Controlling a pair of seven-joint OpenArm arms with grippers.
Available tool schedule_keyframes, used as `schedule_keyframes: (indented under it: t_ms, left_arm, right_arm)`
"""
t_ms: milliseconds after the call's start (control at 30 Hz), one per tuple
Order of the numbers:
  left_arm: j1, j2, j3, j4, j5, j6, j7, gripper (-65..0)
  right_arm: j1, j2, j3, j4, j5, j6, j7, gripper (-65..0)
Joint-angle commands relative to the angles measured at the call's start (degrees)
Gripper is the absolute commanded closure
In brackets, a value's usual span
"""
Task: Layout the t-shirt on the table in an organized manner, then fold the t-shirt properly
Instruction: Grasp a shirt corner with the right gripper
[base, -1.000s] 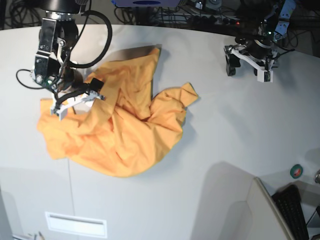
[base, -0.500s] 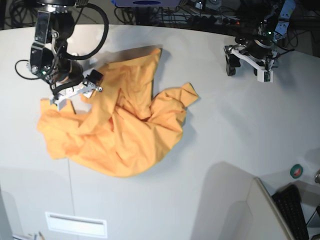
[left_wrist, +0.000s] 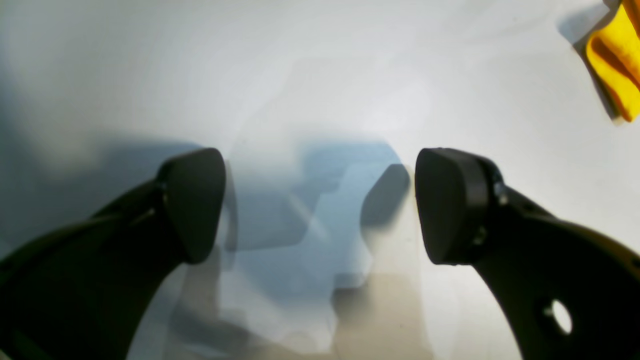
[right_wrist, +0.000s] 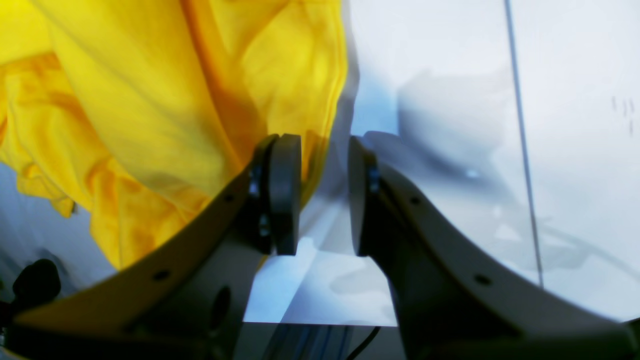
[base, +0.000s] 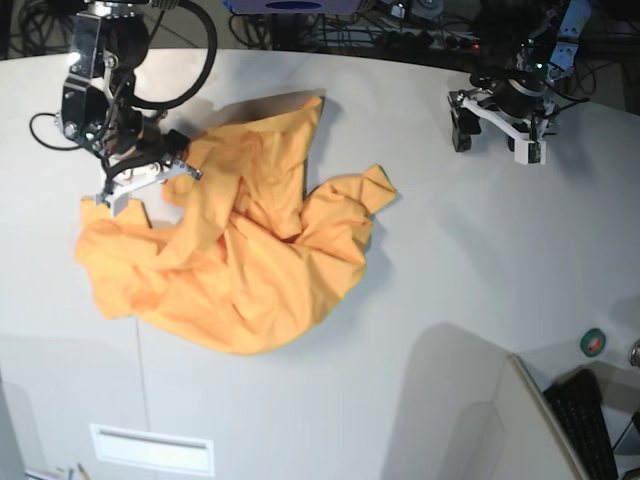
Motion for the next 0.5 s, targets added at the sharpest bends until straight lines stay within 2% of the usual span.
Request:
schedule_keyframes:
  t_ms: [0,300,367,400,433,467]
  left_arm:
    - [0.1,-0.8,-0.2,0.6,0.0,-0.2,-0.7,-56.9]
    - [0.1,-0.8,-0.2,0.6,0.0,-0.2,-0.7,-56.9]
    - [0.1,-0.8,-0.2,0.6,0.0,-0.2,-0.7,-56.9]
    - [0.1,-0.7,-0.2,0.6,0.0,-0.2,-0.7,-56.9]
    - [0.1,-0.7,-0.2,0.6,0.0,-0.2,-0.7,-56.9]
    - [0.1,-0.7,-0.2,0.6,0.0,-0.2,-0.7,-56.9]
  right_arm:
    - [0.7,-0.1,-0.1,-0.1,0.5,0.2,0.6,-14.3]
    - [3.4,0.0,0.0,-7.1,0.6,0.4,0.7,-14.3]
    - [3.4,0.0,0.0,-7.1,0.6,2.5,0.7,-13.5]
    - [3.4,0.0,0.1,-7.1,0.6,4.7,0.7,-13.1]
    - [3.4,0.1,0.1,-7.1,0.6,6.4,0.7,-10.8]
    - [3.4,0.2,0.1,-7.1,0.6,7.4,0.6,-4.5]
